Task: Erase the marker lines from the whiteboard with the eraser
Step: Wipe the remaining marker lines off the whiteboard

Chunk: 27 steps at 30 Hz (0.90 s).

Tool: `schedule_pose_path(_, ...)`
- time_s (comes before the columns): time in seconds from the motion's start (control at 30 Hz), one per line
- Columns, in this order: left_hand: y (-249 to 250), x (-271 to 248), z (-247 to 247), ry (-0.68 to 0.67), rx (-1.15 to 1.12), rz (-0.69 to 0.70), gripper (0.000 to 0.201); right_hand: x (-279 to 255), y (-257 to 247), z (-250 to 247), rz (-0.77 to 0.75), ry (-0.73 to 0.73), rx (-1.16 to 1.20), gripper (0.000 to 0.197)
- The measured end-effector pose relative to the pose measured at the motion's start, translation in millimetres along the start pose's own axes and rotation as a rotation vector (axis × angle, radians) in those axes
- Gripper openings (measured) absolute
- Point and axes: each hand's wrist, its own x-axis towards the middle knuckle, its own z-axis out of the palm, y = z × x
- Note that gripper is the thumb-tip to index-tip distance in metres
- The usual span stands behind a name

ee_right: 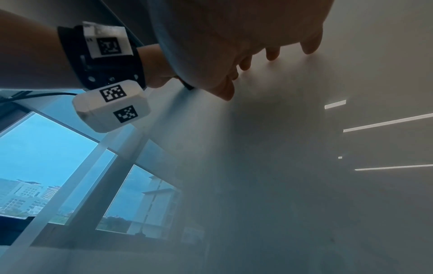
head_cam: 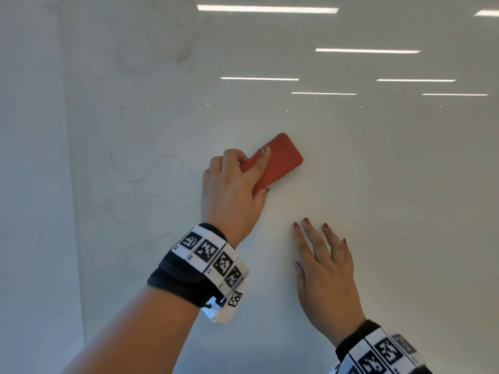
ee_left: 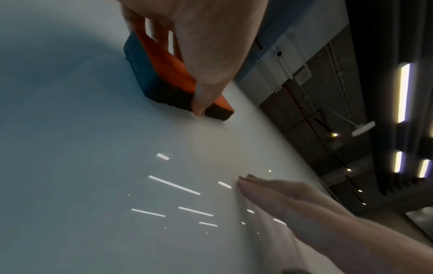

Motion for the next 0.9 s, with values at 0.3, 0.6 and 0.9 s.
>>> schedule_pose_path(0.3,5,-44,11,-0.039,-0.011,0.039,0.067,13,6,-3,-0.039,0.059,0.057,0.057)
schedule_pose_path(0.6,-29,-1,-8,0.048,0.071,-0.109,0.066,77,21,-23,-0.045,0.13,0.031,0.058)
schedule_pose_path(0.9,-64,61,-35,0.049,0.124,-0.237,0.068,112,21,-32,-0.049,0.109,0.006,0.057)
